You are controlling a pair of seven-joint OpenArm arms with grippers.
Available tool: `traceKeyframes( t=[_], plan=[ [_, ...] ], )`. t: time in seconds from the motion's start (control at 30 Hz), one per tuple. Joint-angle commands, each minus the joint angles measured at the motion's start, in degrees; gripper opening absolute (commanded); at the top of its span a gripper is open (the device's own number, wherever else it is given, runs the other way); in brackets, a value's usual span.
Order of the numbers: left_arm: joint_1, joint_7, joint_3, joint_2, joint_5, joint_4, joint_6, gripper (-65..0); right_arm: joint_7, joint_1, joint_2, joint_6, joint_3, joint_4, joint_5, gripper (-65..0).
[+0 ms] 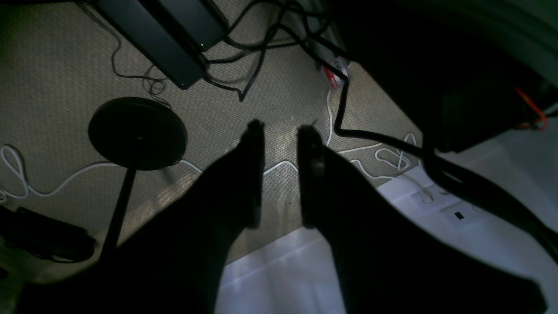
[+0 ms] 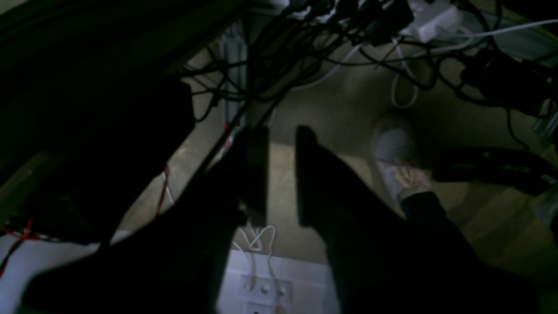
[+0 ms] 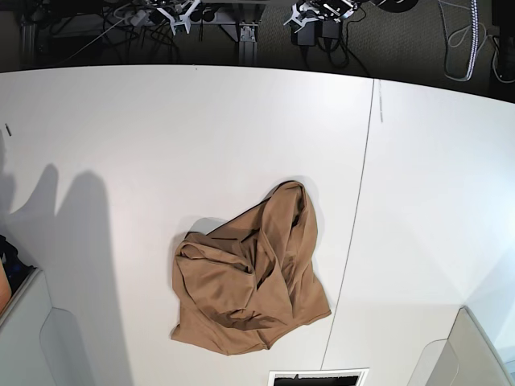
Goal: Layout the t-shirt on the table in an organized manner, then fold the t-shirt properly
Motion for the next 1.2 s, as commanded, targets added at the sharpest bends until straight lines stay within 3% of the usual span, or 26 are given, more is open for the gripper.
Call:
traceKeyframes(
  t=[0.0, 0.77, 0.9, 1.0, 1.17],
  plan=[
    [0.0, -0.2, 0.0, 0.0, 0.1, 0.2, -0.6, -48.4, 0.4, -0.3, 0.0, 0.5, 0.1, 0.4, -0.3, -53.1],
    [0.9, 1.0, 0.0, 0.0, 0.1, 0.3, -0.7, -48.4, 0.4, -0.8, 0.0, 0.5, 0.1, 0.7, -0.1, -53.1],
    [3.5, 4.4, 0.0, -0.5, 0.9, 4.1, -3.2, -48.4, 0.4, -3.5, 0.5, 0.6, -0.2, 3.8, -0.1, -53.1],
    [7.2, 7.1, -0.2, -1.7, 1.1, 11.1, -3.6, -48.4, 0.4, -7.1, 1.8, 4.5, -1.2, 8.9, -0.1, -53.1],
    [15.3, 7.8, -0.2, -5.6, 0.7, 28.0, -3.6, -48.4, 0.3, -15.8, 4.8, 15.0, -3.2, 21.5, -0.1, -53.1]
  ],
)
